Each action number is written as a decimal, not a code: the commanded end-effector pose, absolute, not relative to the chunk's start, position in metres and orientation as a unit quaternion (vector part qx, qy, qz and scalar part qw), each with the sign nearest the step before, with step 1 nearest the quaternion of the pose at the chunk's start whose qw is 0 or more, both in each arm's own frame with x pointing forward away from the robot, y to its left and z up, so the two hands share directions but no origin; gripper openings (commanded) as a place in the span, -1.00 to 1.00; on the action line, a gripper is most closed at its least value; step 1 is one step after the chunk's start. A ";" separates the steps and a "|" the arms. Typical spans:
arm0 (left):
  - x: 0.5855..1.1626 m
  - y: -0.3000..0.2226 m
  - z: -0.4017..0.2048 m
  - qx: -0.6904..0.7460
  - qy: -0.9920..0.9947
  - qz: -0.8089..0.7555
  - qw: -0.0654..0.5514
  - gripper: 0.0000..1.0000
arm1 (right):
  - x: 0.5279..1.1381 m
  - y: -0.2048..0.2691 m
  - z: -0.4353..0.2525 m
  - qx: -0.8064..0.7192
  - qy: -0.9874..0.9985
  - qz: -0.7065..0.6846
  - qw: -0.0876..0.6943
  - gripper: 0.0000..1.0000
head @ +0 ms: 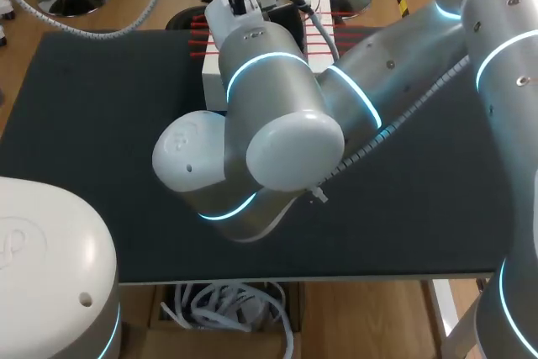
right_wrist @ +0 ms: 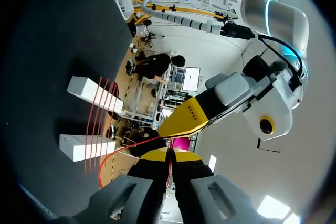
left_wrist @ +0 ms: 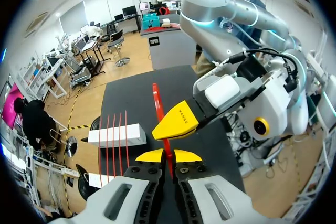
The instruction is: Grab the tape and strap the tape.
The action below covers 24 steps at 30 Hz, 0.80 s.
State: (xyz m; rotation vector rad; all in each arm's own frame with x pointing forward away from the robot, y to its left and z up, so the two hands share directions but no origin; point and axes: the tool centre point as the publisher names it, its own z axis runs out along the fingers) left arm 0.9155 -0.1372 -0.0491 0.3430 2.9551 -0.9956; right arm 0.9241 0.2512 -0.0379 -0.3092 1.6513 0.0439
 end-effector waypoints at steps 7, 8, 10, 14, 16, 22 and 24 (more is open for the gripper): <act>0.915 -0.137 -0.048 0.109 0.942 -0.316 0.002 -1.00 | 0.918 0.242 -0.033 -0.127 0.730 0.013 0.671 -0.24; 0.915 -0.137 -0.048 0.109 0.942 -0.316 0.002 -1.00 | 0.917 0.241 -0.032 -0.126 0.730 0.013 0.672 -0.13; 0.915 -0.137 -0.048 0.109 0.942 -0.316 0.002 -1.00 | 0.916 0.240 -0.030 -0.123 0.729 0.014 0.673 -0.08; 0.915 -0.137 -0.048 0.109 0.942 -0.316 0.002 -1.00 | 0.911 0.238 -0.024 -0.118 0.726 0.021 0.677 -0.13; 0.915 -0.137 -0.048 0.109 0.942 -0.316 0.002 -1.00 | 0.907 0.237 -0.020 -0.116 0.724 0.025 0.679 -0.15; 0.915 -0.137 -0.048 0.109 0.942 -0.316 0.002 -1.00 | 0.895 0.227 -0.007 -0.104 0.721 0.035 0.684 -0.18; 0.915 -0.137 -0.048 0.109 0.942 -0.316 0.002 -1.00 | 0.892 0.222 -0.003 -0.098 0.721 0.038 0.685 -0.18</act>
